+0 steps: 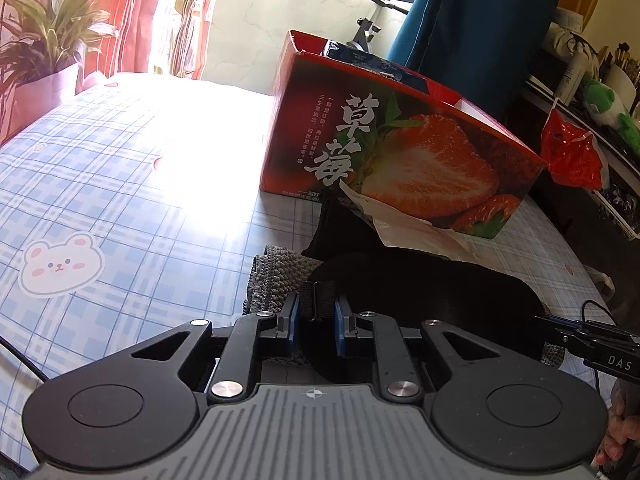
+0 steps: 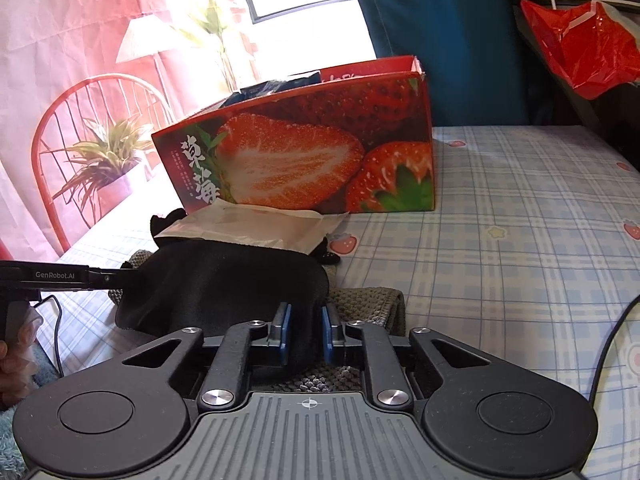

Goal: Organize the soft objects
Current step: 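Close the right gripper on the black fabric while the left gripper closes on it too, then lift the black fabric with both grippers over the red box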

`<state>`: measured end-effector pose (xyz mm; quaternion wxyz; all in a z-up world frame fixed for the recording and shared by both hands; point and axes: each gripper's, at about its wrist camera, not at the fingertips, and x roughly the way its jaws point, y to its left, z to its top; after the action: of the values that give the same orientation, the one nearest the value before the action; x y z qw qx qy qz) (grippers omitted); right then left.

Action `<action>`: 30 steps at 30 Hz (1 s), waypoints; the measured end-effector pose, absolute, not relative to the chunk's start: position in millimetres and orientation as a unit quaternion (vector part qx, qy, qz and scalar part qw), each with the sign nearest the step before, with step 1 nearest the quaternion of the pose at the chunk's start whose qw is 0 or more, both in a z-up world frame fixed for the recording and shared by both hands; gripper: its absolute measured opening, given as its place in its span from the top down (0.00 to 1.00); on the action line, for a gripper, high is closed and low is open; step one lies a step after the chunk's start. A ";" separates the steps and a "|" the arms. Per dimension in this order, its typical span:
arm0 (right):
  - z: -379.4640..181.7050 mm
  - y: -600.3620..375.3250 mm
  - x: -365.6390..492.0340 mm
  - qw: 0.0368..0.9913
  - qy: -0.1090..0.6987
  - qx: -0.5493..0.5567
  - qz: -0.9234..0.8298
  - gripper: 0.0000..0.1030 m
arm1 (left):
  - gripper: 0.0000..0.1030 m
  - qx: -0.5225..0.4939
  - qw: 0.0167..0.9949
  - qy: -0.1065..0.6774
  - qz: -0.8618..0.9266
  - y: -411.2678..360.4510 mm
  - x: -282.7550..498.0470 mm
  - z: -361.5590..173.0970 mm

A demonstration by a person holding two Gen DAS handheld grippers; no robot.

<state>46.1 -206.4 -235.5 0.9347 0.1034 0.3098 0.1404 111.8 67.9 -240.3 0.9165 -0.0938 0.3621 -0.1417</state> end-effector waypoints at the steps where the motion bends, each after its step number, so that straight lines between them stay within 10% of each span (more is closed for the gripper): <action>1: -234.4 -206.9 45.2 0.935 0.307 0.104 0.142 0.88 | 0.86 -0.093 0.917 0.360 -0.142 68.1 110.8 -239.3; 30: -162.1 -220.0 28.4 0.959 0.196 0.116 0.168 0.93 | 0.93 -0.067 0.954 0.238 -0.172 72.2 83.8 -155.4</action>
<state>28.4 -220.0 -162.1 0.9591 0.1165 0.1958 0.1677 83.8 72.2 -155.4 0.9537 -0.0669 0.2376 -0.1720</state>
